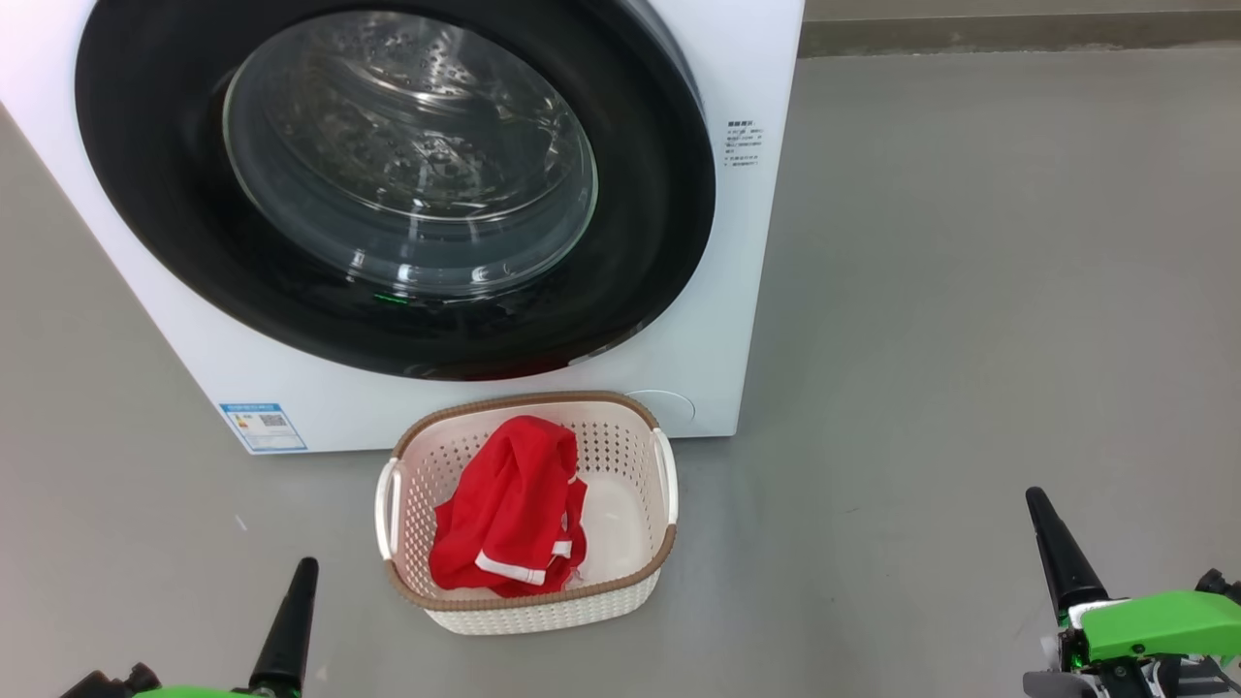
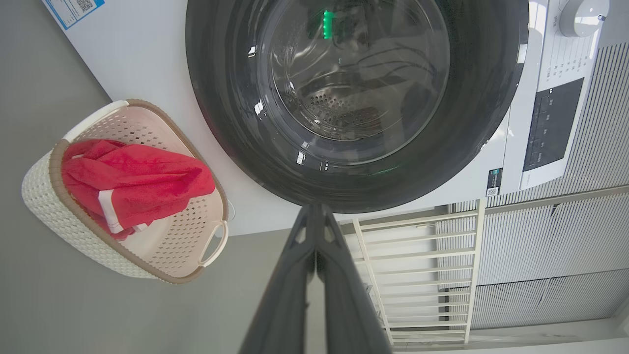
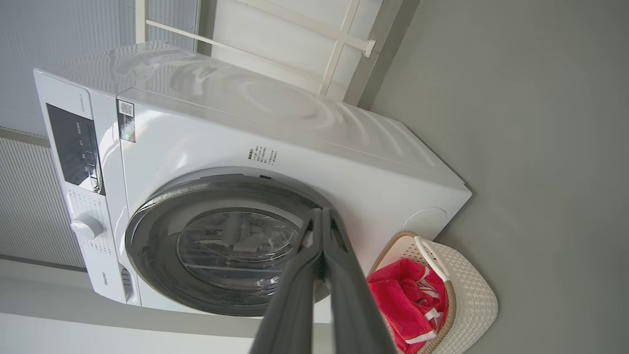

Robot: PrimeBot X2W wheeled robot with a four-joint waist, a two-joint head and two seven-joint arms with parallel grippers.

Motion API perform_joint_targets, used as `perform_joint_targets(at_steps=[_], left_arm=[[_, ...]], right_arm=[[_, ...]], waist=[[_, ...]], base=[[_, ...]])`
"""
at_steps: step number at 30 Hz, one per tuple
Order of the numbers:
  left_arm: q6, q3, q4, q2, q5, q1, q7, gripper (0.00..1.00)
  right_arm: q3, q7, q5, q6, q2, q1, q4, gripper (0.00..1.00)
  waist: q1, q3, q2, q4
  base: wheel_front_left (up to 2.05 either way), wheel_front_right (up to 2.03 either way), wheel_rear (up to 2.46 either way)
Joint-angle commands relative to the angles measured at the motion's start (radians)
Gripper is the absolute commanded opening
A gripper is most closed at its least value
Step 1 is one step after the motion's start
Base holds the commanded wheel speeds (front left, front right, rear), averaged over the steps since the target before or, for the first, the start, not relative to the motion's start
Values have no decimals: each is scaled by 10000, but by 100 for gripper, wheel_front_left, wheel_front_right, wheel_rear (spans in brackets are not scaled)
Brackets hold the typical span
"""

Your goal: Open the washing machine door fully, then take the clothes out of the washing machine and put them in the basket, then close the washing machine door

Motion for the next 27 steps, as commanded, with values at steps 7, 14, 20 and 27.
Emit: perform_joint_targets(at_steps=[7,14,20,27], left_arm=[[-62,379,-352,63,-889,-541,247,0],[-66,423,-390,38,-1636,-627,448,0],[-69,459,-421,18,-2226,-695,607,0],[-69,458,-421,18,-2226,-695,607,0]], right_arm=[[236,256,920,-6,-184,-658,-400,0],[255,462,1640,-7,-197,-754,-475,0],[271,624,2209,-7,-208,-830,-533,0],[271,624,2210,-7,-208,-830,-533,0]], waist=[[-1,-23,0,-18],[-1,-46,0,-35],[-1,-64,0,-49],[-1,-64,0,-49]], base=[[0,0,0],[0,0,0],[0,0,0],[0,0,0]])
